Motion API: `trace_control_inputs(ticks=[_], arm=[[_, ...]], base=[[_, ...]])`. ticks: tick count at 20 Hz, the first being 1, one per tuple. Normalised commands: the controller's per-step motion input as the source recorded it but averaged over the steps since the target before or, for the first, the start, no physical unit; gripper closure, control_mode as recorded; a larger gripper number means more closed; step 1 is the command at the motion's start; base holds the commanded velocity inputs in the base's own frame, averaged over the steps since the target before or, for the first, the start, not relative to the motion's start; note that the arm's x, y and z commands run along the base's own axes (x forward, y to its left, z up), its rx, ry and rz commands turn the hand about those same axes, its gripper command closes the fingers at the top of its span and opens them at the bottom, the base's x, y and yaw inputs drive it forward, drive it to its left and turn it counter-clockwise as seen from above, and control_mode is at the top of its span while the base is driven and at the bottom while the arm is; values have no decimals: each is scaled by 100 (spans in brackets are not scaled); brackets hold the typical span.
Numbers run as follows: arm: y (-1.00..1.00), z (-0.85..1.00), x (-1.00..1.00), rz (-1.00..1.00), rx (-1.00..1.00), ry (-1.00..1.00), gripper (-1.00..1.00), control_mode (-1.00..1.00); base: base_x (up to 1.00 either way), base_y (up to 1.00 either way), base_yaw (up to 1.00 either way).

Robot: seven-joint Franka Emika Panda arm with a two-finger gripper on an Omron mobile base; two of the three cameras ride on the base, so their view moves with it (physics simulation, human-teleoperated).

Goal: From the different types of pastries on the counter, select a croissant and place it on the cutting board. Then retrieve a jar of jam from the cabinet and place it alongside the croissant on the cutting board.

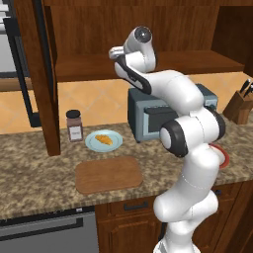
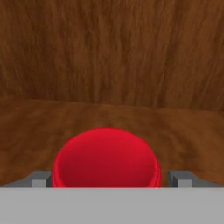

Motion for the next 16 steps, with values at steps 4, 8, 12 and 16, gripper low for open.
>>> trace_control_inputs(ticks=[4, 8, 12, 16], arm=[[2, 0, 2, 0, 0, 0, 100, -100], [2, 0, -16, 0, 0, 0, 100, -100], [0, 0, -38, 0, 0, -8, 100, -100], [5, 16, -41, 0, 0, -21, 100, -100]], base=[[0, 0, 0], [0, 0, 0], [0, 0, 0], [0, 0, 0]])
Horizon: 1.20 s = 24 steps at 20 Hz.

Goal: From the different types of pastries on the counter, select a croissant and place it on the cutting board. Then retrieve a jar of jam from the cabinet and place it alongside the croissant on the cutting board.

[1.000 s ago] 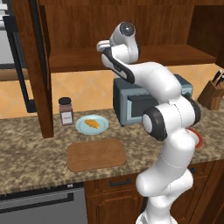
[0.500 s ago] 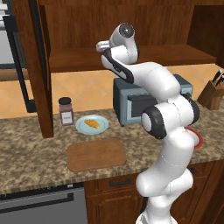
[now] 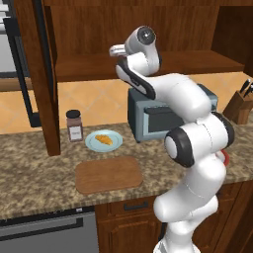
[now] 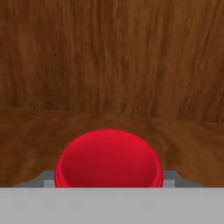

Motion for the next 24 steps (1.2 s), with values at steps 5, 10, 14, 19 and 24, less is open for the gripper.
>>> trace_control_inputs(ticks=[5, 10, 14, 19, 24], arm=[[1, 23, -41, 0, 0, -11, 100, -100], [1, 96, 12, 0, 7, 11, 100, -100], [0, 44, 0, 0, 3, 7, 100, -100], [-5, 3, -74, 0, 0, -3, 100, -100], [-13, 3, -100, 0, 0, -11, 100, -100]], base=[[0, 0, 0], [0, 0, 0], [0, 0, 0], [0, 0, 0], [0, 0, 0]])
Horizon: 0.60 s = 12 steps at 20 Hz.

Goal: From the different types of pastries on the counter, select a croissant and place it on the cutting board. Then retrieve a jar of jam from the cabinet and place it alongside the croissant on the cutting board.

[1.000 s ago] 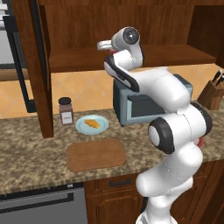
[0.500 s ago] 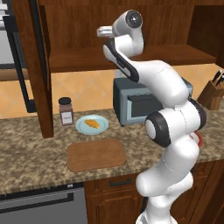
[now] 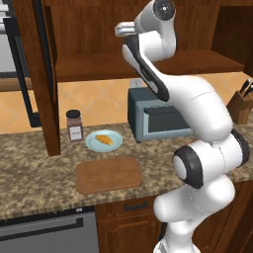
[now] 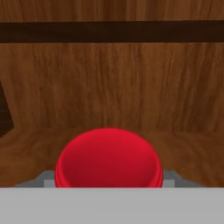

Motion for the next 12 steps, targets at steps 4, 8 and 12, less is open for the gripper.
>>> trace_control_inputs(ticks=[4, 8, 12], arm=[[-18, 0, -100, 0, 0, -9, 100, -100], [-17, 0, -100, 0, 0, -7, 100, -100], [-17, 0, -100, 0, 0, -4, 100, -100]], base=[[0, 0, 0], [0, 0, 0], [0, 0, 0]])
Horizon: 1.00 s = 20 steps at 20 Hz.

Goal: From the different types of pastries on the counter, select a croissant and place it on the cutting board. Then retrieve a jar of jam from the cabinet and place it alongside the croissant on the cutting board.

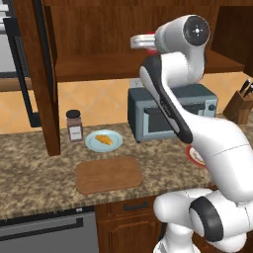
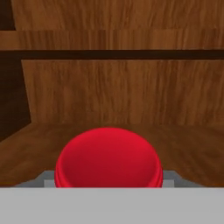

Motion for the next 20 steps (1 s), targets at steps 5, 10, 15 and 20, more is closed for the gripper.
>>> trace_control_inputs(ticks=[5, 10, 15, 20], arm=[[-3, 0, -100, 2, 0, 0, 100, -100], [0, -17, -100, 13, 0, 0, 100, -100], [0, -38, -100, 21, 0, 0, 100, -100], [0, -34, -100, 25, 0, 0, 100, -100]], base=[[0, 0, 0], [0, 0, 0], [0, 0, 0], [0, 0, 0]])
